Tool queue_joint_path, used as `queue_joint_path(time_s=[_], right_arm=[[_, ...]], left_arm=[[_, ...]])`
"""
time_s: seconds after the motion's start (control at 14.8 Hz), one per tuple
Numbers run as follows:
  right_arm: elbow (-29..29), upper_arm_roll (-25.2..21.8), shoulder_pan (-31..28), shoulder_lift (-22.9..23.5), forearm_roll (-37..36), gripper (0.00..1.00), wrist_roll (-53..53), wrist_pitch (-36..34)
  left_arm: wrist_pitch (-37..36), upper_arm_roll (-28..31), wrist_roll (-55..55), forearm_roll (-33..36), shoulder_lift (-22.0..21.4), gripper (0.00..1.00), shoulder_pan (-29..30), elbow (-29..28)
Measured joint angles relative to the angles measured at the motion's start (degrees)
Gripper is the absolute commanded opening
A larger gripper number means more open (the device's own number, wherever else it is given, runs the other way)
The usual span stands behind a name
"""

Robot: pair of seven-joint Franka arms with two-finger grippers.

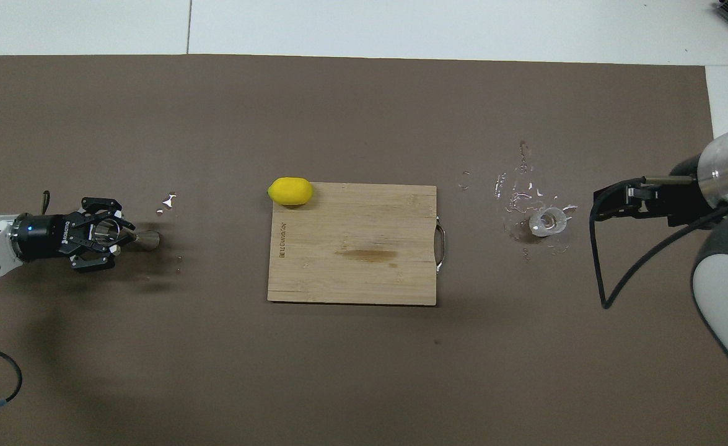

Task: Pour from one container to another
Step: 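Close the left gripper around the small metal cup, then carry the metal cup onto the cutting board with the left gripper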

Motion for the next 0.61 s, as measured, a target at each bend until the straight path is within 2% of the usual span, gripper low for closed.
queue_joint_path(time_s=[0.27, 0.61], right_arm=[[0.0, 0.0, 0.0, 0.0, 0.0, 1.00, 0.0, 0.0], [0.0, 0.0, 0.0, 0.0, 0.0, 1.00, 0.0, 0.0]], left_arm=[[-1.1, -0.3, -8.3, -1.0, -0.9, 0.22, -3.2, 1.1], [-0.8, -0.4, -17.3, -2.0, -6.8, 0.23, -9.3, 0.4]])
